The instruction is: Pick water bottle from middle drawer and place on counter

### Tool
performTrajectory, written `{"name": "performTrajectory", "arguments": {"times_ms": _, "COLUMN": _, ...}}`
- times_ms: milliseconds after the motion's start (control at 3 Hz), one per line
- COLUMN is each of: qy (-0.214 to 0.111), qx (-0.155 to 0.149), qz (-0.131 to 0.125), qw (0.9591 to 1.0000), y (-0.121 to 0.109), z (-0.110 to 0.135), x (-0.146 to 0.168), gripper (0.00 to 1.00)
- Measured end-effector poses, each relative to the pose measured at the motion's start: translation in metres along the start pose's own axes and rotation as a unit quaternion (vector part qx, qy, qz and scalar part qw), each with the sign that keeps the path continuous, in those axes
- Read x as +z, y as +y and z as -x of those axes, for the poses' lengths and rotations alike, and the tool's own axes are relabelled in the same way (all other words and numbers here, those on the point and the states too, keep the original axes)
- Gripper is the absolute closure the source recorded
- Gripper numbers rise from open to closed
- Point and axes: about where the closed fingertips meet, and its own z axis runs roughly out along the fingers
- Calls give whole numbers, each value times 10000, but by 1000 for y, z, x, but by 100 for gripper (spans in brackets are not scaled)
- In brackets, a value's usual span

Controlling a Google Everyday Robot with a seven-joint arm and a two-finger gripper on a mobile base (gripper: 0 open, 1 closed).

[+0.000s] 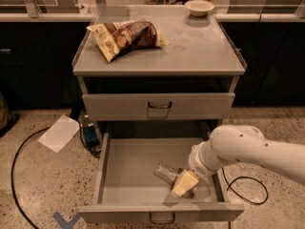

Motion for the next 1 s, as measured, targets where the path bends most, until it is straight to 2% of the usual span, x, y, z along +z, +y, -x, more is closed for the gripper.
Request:
{"name": "performTrajectory", "arguments": {"times_ms": 333, "qy": -39, "qx": -210, "qz": 137, "qw": 9997, "y": 12, "z": 0, "x": 23, "gripper": 0}}
{"name": "performTrajectory", "arguments": {"times_ms": 667, "qy": -119, "qx": -554, "qz": 300, "qw": 9979, "y": 28, "z": 10, "x": 49, "gripper": 0}}
{"name": "performTrajectory", "arguments": {"times_ms": 1000, "qy": -157, "qx": -613, "qz": 381, "qw": 9973, "y": 37, "z": 16, "x": 75, "gripper": 0}}
